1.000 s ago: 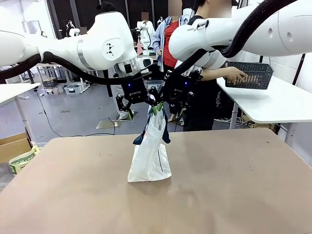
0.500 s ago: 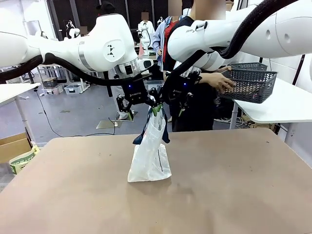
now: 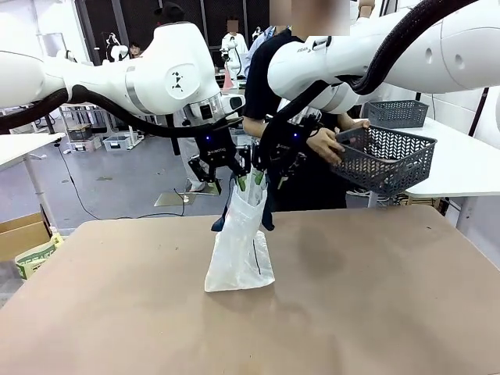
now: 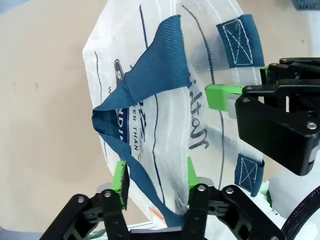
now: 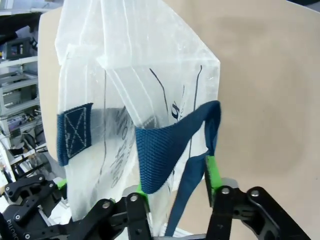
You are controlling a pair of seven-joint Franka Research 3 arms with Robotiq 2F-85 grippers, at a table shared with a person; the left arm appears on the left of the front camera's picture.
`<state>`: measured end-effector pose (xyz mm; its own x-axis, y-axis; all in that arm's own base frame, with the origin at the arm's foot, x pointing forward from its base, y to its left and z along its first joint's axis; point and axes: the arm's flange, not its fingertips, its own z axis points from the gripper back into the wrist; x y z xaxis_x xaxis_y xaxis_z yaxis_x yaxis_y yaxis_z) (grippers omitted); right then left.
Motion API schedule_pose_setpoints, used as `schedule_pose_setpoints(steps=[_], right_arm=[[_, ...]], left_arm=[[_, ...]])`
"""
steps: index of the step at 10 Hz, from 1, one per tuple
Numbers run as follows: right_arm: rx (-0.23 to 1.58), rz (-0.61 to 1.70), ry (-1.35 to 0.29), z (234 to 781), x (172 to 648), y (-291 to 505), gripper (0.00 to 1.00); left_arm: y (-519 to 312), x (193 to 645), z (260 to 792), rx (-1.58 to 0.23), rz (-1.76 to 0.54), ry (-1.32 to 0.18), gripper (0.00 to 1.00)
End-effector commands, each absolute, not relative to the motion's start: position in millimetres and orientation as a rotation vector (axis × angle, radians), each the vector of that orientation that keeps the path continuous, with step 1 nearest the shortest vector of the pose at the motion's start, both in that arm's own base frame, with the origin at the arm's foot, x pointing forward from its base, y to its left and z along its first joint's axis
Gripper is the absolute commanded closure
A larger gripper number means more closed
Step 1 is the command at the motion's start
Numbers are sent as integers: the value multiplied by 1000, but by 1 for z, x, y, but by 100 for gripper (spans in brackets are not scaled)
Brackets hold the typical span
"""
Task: Transfer purchased items from the store into the shopping bag.
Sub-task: Open the Reusable shopping bag in the center of the table.
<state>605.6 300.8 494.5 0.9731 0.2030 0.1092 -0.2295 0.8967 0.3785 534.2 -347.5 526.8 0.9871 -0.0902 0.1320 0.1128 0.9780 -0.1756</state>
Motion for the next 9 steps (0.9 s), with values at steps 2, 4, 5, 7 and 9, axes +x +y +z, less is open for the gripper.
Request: schedule_pose_setpoints(steps=[2,4,5,7,9], right_arm=[[436,204,-42,494,606,308,100],[424,220,-29,494,603,314,100],[369,234,-47,496,599,315,100],[274,246,-63,505,587,305,100],[249,333,-52,511,575,290,100]], left_arm=[[-342,531,526,-196,-79,-127,100],[-340,531,526,-190,-67,-134,100],[-336,531,526,-192,-61,-138,100],[-317,527,527,-169,-32,-166,100],[-296,524,524,-176,-18,-161,100]])
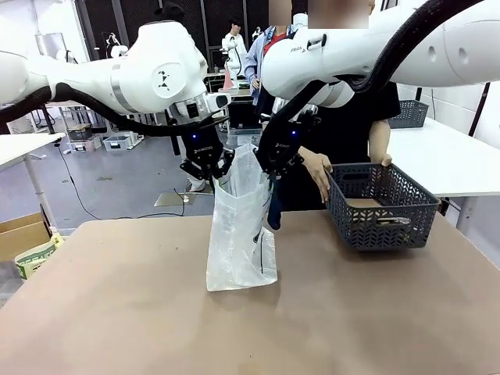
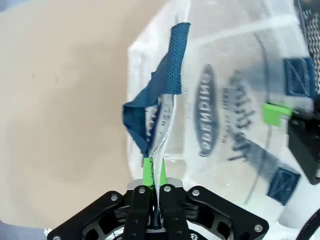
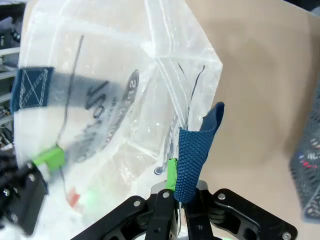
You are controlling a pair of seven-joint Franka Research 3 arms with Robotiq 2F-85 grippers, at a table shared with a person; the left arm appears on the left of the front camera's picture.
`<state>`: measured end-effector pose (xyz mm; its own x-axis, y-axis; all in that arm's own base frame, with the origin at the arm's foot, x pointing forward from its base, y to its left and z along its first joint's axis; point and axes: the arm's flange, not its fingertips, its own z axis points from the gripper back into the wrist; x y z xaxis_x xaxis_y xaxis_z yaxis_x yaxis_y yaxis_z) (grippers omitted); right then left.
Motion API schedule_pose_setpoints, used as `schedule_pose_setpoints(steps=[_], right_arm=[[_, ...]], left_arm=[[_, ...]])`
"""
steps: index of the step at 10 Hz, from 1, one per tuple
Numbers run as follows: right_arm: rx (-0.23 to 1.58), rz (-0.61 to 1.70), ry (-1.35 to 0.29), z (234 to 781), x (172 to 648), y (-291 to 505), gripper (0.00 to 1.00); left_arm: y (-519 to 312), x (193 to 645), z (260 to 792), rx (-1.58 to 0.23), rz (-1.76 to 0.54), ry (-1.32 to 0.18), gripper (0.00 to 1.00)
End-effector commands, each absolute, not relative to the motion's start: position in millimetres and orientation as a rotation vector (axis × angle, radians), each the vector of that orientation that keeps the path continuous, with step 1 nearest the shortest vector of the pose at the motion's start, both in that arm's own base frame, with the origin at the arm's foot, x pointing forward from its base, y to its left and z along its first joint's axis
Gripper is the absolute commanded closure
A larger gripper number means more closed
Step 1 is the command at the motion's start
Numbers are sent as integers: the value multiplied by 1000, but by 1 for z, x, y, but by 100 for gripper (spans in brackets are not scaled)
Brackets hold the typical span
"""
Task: Transfer purchased items from the store into the shopping bag.
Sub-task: Open the Reusable shopping bag in the center of the table.
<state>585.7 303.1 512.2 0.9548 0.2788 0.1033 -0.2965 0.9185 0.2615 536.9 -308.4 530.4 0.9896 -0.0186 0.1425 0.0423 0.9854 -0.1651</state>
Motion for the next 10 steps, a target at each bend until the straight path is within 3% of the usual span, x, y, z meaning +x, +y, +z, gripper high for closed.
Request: schedule_pose_setpoints(steps=[1,7,10], right_arm=[[203,324,-73,513,575,282,100],[191,407,-150,527,568,242,100],[108,459,-99,536,564,237,100]], left_arm=[[-288,522,523,-173,-8,-157,100],[-230,504,517,-47,-73,-173,100],[-208,503,521,54,-125,-216,100]])
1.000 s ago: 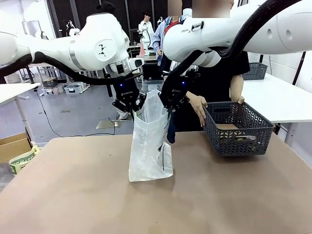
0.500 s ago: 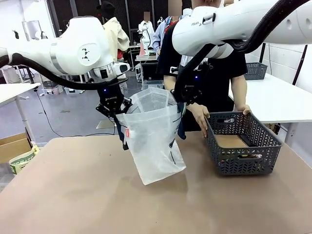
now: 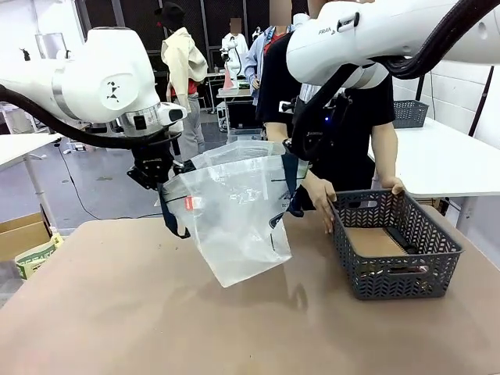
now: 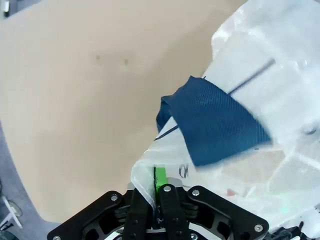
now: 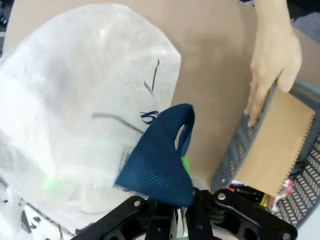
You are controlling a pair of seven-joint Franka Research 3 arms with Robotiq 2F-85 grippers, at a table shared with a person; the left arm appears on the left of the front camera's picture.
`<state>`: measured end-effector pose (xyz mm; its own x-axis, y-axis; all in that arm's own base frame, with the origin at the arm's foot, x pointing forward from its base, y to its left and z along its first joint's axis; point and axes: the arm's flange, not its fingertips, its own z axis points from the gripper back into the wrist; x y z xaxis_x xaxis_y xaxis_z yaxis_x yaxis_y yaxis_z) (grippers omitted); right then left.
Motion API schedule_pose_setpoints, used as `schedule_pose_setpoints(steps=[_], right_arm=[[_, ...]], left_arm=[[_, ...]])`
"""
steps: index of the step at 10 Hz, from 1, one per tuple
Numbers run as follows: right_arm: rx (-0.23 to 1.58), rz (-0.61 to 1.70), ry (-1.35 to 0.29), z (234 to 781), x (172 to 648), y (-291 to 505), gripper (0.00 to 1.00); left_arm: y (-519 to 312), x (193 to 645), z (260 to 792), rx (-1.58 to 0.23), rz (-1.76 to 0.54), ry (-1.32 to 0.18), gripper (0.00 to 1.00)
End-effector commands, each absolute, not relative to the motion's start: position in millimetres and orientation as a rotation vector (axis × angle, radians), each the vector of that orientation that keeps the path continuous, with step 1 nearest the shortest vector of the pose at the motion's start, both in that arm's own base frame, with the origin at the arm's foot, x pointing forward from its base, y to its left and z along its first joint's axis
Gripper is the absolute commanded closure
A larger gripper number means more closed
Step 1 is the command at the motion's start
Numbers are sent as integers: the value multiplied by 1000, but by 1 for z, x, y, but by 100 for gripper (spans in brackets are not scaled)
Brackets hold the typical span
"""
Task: Transfer purchased items from the store into the shopping bag.
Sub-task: Open the Reusable shopping bag in the center of the table.
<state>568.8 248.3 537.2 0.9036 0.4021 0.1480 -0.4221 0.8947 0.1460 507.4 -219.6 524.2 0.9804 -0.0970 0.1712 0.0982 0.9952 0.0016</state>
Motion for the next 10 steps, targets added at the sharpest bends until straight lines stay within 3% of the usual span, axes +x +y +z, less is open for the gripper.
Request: schedule_pose_setpoints(steps=[1,3,5,8,10], right_arm=[[66,471,-53,541,566,240,100],[-140,534,82,548,571,258,100],[-196,556,131,543,577,266,100],[-27,542,-81,520,579,287,100],[133,532,-132,527,580,289,100]], left_arm=[[-208,504,522,134,-142,-238,100],[-220,507,523,309,-212,-314,100],[-233,508,523,309,-273,-332,100],[-258,507,508,61,-260,-333,100],[-250,511,508,-158,-233,-281,100]])
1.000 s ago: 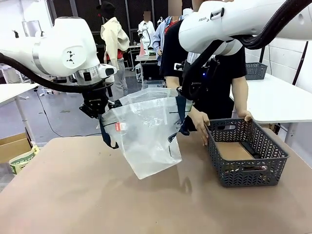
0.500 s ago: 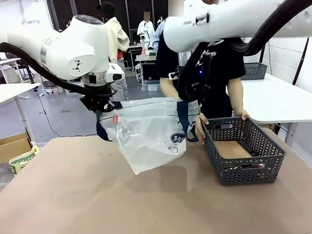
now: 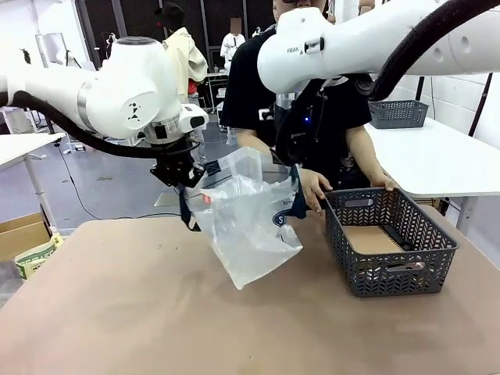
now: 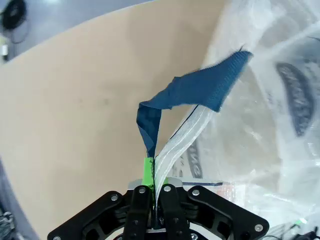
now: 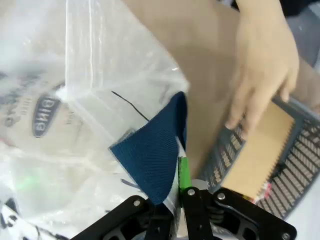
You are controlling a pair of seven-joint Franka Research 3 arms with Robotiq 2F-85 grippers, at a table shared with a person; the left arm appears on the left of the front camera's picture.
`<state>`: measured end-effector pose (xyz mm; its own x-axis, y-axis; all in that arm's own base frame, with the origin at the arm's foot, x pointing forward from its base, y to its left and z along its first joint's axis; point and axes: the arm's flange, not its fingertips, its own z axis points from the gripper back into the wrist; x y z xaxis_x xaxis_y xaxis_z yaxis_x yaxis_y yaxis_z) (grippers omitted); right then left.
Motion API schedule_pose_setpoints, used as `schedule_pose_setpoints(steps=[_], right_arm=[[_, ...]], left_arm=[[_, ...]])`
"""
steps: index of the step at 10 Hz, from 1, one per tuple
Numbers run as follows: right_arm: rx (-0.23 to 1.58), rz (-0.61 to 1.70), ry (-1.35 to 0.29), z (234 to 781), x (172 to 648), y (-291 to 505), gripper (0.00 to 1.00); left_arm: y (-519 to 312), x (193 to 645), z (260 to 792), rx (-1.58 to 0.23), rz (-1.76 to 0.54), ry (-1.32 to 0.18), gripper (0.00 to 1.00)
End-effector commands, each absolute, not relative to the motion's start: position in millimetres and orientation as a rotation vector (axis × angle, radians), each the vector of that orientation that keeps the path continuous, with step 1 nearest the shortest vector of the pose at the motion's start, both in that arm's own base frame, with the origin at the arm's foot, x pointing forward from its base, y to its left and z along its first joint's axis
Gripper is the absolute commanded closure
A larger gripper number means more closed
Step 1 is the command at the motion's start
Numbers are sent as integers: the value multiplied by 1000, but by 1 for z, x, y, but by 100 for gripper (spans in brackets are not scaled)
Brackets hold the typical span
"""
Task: Transfer purchased items from the store into the shopping bag.
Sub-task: Open the Reusable shopping bag in the center of the table.
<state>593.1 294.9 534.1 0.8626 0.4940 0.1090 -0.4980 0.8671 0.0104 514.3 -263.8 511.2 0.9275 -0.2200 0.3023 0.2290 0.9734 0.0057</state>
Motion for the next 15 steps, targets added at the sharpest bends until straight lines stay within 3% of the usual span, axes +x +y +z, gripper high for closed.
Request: schedule_pose_setpoints(steps=[1,4,7,15], right_arm=[[165,551,-174,528,581,292,100],[157,589,-149,521,571,301,100],[138,521,-155,517,561,291,100],[73,687,-220,487,541,290,100]], left_arm=[[-250,512,511,-206,-247,-286,100],[-246,513,517,-260,-261,-294,100],[-238,512,508,-20,-215,-343,100],[-249,501,502,75,-310,-476,100]])
